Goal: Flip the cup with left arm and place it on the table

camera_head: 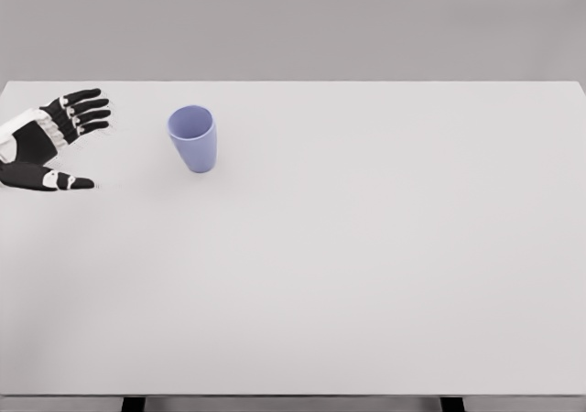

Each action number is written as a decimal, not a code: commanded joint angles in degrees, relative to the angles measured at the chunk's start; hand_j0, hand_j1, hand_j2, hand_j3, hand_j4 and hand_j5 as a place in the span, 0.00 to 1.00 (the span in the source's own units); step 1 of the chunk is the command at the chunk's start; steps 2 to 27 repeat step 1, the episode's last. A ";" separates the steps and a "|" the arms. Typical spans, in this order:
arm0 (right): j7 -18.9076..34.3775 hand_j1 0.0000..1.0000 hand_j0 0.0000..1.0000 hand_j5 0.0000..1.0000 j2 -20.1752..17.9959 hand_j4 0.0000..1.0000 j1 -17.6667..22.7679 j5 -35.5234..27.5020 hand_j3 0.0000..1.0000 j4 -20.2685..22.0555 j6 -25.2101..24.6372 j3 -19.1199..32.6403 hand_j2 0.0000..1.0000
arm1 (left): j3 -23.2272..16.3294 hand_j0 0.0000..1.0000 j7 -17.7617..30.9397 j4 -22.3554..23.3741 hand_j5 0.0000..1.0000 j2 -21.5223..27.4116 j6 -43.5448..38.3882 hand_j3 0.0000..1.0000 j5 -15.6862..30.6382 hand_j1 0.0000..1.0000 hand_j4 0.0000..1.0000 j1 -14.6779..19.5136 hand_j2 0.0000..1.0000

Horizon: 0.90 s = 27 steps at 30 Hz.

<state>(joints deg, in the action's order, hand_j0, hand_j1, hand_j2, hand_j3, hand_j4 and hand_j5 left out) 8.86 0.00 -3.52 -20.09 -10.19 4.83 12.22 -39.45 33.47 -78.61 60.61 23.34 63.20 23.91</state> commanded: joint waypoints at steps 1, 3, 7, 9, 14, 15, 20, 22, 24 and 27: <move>0.01 1.00 1.00 1.00 0.00 1.00 0.00 -0.04 1.00 0.00 0.00 0.00 1.00 | 1.74 1.00 1.53 -1.63 1.00 3.20 4.25 1.00 0.52 1.00 1.00 -0.09 1.00; 0.01 1.00 1.00 1.00 0.00 1.00 0.00 -0.04 1.00 0.00 0.00 0.00 1.00 | 1.74 1.00 1.53 -1.63 1.00 3.20 4.25 1.00 0.52 1.00 1.00 -0.09 1.00; 0.01 1.00 1.00 1.00 0.00 1.00 0.00 -0.04 1.00 0.00 0.00 0.00 1.00 | 1.74 1.00 1.53 -1.63 1.00 3.20 4.25 1.00 0.52 1.00 1.00 -0.09 1.00; 0.01 1.00 1.00 1.00 0.00 1.00 0.00 -0.04 1.00 0.00 0.00 0.00 1.00 | 1.74 1.00 1.53 -1.63 1.00 3.20 4.25 1.00 0.52 1.00 1.00 -0.09 1.00; 0.01 1.00 1.00 1.00 0.00 1.00 0.00 -0.04 1.00 0.00 0.00 0.00 1.00 | 1.74 1.00 1.53 -1.63 1.00 3.20 4.25 1.00 0.52 1.00 1.00 -0.09 1.00; 0.01 1.00 1.00 1.00 0.00 1.00 0.00 -0.04 1.00 0.00 0.00 0.00 1.00 | 1.74 1.00 1.53 -1.63 1.00 3.20 4.25 1.00 0.52 1.00 1.00 -0.09 1.00; 0.01 1.00 1.00 1.00 0.00 1.00 0.00 -0.04 1.00 0.00 0.00 0.00 1.00 | 1.74 1.00 1.53 -1.63 1.00 3.20 4.25 1.00 0.52 1.00 1.00 -0.09 1.00; 0.01 1.00 1.00 1.00 0.00 1.00 0.00 -0.04 1.00 0.00 0.00 0.00 1.00 | 1.74 1.00 1.53 -1.63 1.00 3.20 4.25 1.00 0.52 1.00 1.00 -0.09 1.00; 0.01 1.00 1.00 1.00 0.00 1.00 0.00 -0.04 1.00 0.00 0.00 0.00 1.00 | 1.74 1.00 1.53 -1.63 1.00 3.20 4.25 1.00 0.52 1.00 1.00 -0.09 1.00; 0.01 1.00 1.00 1.00 0.00 1.00 0.00 -0.04 1.00 0.00 0.00 0.00 1.00 | 1.74 1.00 1.53 -1.63 1.00 3.20 4.25 1.00 0.52 1.00 1.00 -0.09 1.00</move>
